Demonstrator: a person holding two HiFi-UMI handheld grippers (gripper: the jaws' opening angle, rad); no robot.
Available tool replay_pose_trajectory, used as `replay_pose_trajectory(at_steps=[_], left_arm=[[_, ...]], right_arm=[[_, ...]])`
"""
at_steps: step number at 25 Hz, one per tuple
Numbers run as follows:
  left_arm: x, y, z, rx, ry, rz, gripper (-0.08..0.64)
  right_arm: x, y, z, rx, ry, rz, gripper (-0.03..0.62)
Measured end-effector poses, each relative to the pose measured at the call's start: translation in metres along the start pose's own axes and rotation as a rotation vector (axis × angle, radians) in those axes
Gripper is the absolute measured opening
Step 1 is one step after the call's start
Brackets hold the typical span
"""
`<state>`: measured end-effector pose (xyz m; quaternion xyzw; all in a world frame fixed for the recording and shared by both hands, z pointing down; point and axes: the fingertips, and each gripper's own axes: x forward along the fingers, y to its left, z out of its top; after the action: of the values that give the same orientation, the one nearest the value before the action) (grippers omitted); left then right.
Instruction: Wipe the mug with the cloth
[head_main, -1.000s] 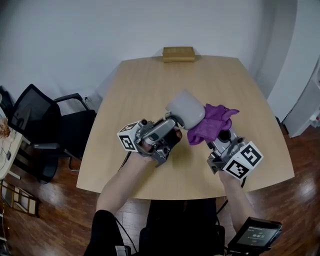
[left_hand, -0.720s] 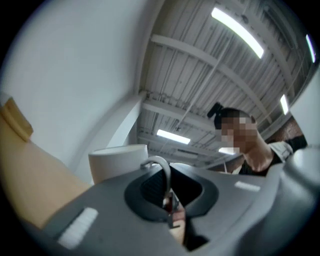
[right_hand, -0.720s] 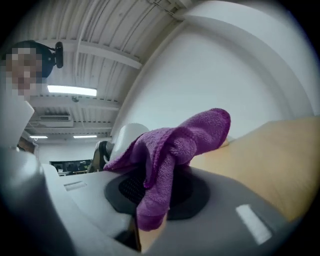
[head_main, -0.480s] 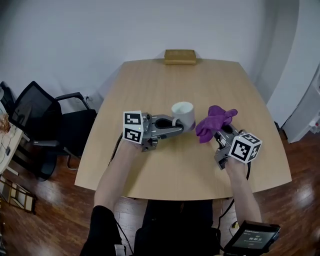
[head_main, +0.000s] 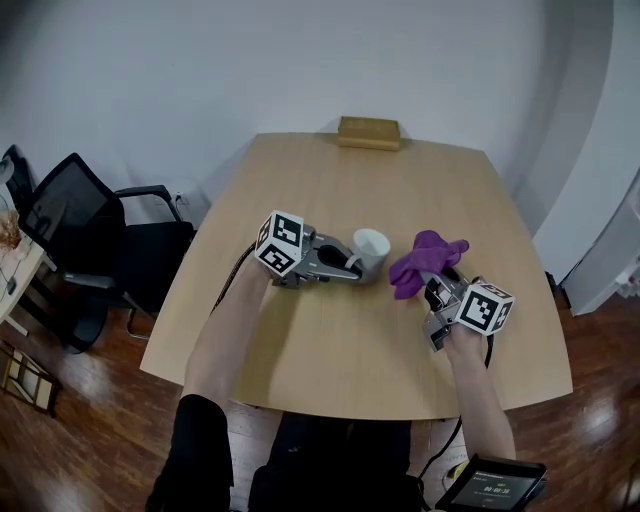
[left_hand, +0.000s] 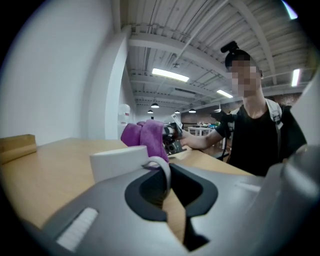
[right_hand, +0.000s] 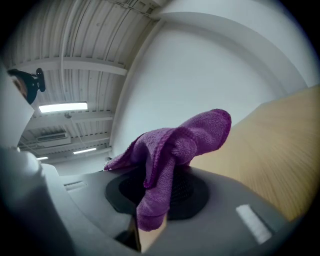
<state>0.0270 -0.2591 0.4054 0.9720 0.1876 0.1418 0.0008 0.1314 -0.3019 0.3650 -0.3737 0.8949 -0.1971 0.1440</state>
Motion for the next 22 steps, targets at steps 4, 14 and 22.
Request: replay_pose_trajectory(at_steps=[4,14,22], left_arm=[[0.0,0.001,-0.013,0.004,0.015,-0.008,0.034],[-0.031,0.026,-0.028,0.026,0.099,0.225,0.125],[-0.063,0.067,-0.028,-0.018,0.077,0.629,0.096]], right_arm=[[-0.001,0.0,-0.005,0.004,-0.019,0.008,0.077],[0.0,-0.005,-0.009,0.065,-0.02,0.04,0.078],[0.0,-0.005,-0.006,0.071,-0.016,0.042,0.078]])
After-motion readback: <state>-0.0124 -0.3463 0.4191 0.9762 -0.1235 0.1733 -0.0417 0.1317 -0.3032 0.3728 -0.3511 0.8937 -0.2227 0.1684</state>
